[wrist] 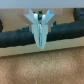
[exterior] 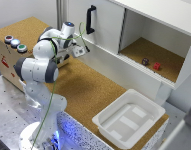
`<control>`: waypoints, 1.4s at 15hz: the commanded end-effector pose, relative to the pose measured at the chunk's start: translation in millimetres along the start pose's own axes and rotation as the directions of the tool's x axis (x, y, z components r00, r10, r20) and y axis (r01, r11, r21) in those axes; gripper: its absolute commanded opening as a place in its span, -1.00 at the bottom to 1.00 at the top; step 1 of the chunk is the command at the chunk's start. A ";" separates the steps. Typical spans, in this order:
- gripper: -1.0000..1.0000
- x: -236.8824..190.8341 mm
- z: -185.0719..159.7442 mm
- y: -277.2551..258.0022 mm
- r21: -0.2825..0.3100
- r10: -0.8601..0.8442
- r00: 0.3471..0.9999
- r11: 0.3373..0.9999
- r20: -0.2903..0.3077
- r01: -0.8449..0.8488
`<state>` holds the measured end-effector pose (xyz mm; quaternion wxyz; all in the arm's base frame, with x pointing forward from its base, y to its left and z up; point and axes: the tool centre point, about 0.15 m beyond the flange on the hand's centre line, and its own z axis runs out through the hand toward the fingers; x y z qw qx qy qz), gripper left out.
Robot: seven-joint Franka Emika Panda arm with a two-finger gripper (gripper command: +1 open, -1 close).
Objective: Go close the drawer
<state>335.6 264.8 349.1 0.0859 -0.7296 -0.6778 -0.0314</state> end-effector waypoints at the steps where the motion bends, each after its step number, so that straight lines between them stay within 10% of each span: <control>1: -1.00 32.5 -9.1 8.3 0.048 0.037 0.997 0.998 0.064 -0.040; 11: -1.00 -25.3 -35.3 -21.9 0.006 0.324 0.936 0.945 0.138 -0.328; 12: 1.00 -29.5 -37.6 -24.6 0.002 0.363 0.922 0.931 0.133 -0.366; 21: 1.00 -32.1 -49.0 -32.4 0.037 0.610 0.790 0.790 0.057 -0.612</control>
